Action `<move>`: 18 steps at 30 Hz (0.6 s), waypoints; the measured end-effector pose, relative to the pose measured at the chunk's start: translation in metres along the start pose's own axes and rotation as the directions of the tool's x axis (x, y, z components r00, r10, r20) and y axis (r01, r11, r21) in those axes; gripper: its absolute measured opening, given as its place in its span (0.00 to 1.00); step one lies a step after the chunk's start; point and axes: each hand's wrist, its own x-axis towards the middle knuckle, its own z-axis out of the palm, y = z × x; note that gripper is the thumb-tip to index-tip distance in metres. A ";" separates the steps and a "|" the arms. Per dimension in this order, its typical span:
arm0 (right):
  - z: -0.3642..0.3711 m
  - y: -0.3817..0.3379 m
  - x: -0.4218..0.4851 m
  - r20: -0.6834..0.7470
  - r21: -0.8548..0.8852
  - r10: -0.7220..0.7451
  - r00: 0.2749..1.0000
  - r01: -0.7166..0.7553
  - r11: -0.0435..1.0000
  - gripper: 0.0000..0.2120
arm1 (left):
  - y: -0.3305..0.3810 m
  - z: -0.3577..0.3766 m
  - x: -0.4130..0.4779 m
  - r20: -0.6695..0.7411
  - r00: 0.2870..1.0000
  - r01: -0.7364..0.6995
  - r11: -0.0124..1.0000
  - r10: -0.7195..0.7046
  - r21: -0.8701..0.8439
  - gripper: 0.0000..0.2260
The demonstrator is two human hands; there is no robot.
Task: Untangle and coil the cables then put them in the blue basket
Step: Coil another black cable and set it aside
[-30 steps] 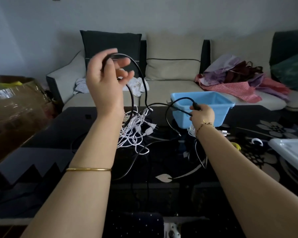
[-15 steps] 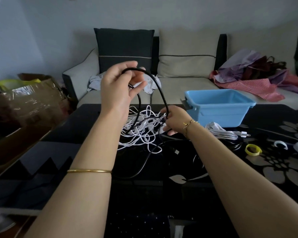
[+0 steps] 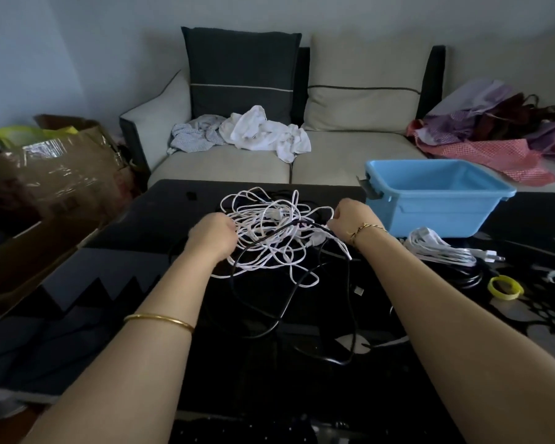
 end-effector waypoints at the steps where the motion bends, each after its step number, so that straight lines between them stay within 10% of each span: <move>1: 0.005 0.000 0.003 0.040 -0.001 0.015 0.999 -0.014 1.000 0.08 | -0.011 0.002 0.010 -0.038 0.998 0.062 0.993 -0.058 0.102 0.14; 6: 0.033 0.011 0.007 0.157 -0.028 0.056 0.986 -0.053 0.998 0.15 | -0.062 0.021 0.022 -0.003 0.908 0.404 0.870 -0.420 0.283 0.22; 18: 0.039 0.027 0.010 -0.006 0.328 0.143 0.990 -0.133 0.935 0.08 | -0.096 0.021 0.030 0.008 0.887 0.455 0.877 -0.462 0.156 0.10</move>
